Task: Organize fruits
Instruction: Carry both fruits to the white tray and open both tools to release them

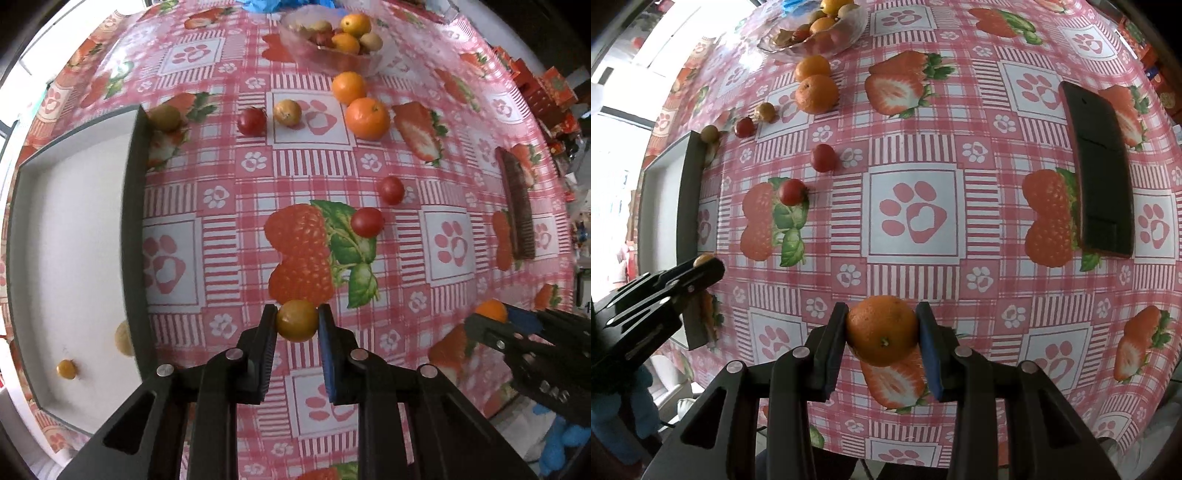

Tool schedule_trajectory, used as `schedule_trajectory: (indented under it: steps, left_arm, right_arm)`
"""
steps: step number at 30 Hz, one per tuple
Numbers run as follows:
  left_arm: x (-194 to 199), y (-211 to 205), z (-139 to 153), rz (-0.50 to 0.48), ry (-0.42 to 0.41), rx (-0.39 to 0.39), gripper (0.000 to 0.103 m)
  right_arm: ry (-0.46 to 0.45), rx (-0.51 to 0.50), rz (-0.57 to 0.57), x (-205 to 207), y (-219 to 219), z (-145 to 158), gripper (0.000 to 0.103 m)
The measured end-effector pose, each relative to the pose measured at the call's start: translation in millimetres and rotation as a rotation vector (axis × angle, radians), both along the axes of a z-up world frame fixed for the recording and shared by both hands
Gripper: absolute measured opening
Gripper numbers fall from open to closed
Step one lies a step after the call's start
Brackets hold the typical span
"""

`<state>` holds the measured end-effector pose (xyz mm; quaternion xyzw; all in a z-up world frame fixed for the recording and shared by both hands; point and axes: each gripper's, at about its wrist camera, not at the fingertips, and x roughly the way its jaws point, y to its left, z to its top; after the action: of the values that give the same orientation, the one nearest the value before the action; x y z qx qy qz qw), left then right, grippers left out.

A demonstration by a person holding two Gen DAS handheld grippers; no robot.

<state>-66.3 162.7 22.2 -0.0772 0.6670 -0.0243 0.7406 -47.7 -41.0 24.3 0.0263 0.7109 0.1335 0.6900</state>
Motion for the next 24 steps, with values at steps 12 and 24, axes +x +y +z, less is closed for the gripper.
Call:
schedule_trajectory:
  steps: [12,24]
  left_arm:
    - [-26.1,42.8,27.1,0.065,-0.039,-0.025,0.023]
    - [-40.2,71.5,31.9,0.140,-0.064,-0.003,0.023]
  right_arm:
    - [-0.026,0.006,0.050,0.3,30.8,11.0,0.040]
    - [-0.057,0.011,0.155,-3.7,85.4,23.8,0.040]
